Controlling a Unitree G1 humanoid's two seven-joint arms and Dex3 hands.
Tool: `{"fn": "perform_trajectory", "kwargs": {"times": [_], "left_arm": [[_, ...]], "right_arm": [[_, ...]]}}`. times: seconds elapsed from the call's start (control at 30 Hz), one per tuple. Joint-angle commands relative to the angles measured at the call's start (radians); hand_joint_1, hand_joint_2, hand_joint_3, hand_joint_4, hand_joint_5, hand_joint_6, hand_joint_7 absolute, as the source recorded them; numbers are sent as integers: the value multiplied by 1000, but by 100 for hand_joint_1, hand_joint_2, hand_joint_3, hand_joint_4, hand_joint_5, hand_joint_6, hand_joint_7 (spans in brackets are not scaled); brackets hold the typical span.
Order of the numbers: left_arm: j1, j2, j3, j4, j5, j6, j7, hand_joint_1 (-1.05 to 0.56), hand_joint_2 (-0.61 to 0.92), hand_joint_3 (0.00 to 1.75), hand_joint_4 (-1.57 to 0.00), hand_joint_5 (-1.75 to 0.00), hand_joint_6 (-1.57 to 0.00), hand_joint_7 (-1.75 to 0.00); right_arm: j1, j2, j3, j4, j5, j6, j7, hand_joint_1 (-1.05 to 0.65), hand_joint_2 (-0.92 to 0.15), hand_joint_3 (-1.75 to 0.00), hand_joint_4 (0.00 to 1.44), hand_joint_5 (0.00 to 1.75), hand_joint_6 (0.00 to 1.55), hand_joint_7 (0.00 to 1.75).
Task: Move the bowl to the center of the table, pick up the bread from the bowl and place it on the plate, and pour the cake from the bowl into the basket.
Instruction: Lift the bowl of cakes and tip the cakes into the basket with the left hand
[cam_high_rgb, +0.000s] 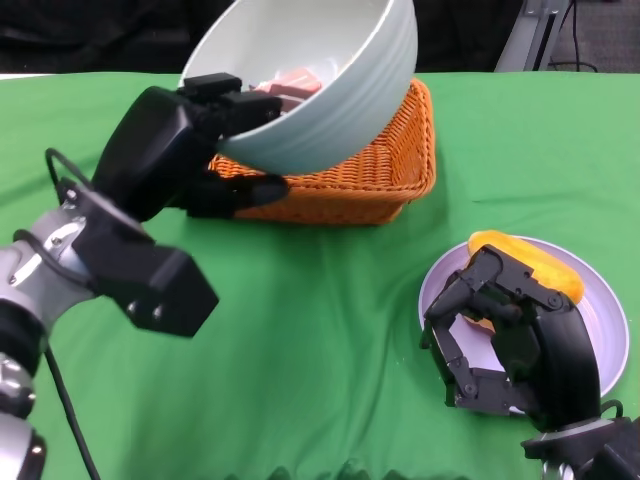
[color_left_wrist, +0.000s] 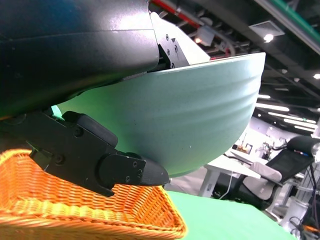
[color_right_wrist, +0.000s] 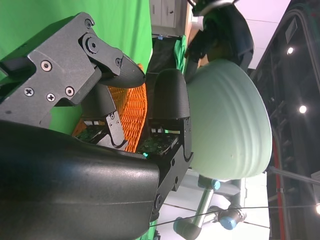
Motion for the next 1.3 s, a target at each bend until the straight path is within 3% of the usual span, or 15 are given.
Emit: {"fn": "perform_trajectory", "kwargs": {"times": [0.03, 0.2, 0.3, 0.47, 0.53, 0.63, 1.03, 1.3], "left_arm": [[-59, -35, 54, 24, -113, 3, -107, -18, 81, 64, -67, -175, -74, -119], [-79, -96, 119, 47, -261, 32, -309, -21, 83, 59, -69, -175, -75, -113], [-86, -130, 155, 51, -334, 65, -414, -24, 85, 57, -70, -175, -70, -129], [-85, -155, 191, 43, -369, 91, -484, -24, 87, 56, -70, -175, -68, -138], [-95, -177, 203, 53, -380, 129, -514, -24, 88, 52, -71, -175, -72, -126], [-107, -198, 216, 61, -386, 166, -533, -23, 92, 46, -72, -175, -76, -115], [-180, -259, 247, 121, -363, 295, -508, -23, 92, 47, -68, -173, -69, -129], [-226, -287, 251, 166, -348, 382, -471, -24, 92, 48, -75, -175, -67, -133]], "right_arm": [[6, 1, 0, -3, -3, -12, -6, -11, -37, -122, 75, 171, 63, 151], [6, 5, 8, -2, 11, -7, 5, -9, -37, -125, 75, 170, 62, 152], [7, 7, 8, 4, 8, -6, 3, -9, -36, -125, 76, 169, 62, 151], [6, 6, 9, 7, 20, -3, 15, -9, -37, -125, 75, 168, 61, 150], [5, 7, 10, 11, 22, -2, 18, -9, -37, -124, 75, 168, 61, 150], [7, 8, 11, 12, 23, 0, 22, -9, -37, -124, 75, 167, 61, 150], [-5, 7, 9, 42, 23, -16, 25, -6, -36, -129, 76, 167, 63, 149], [-15, 8, 5, 66, 14, -45, 21, -4, -36, -129, 76, 167, 64, 148]]}}
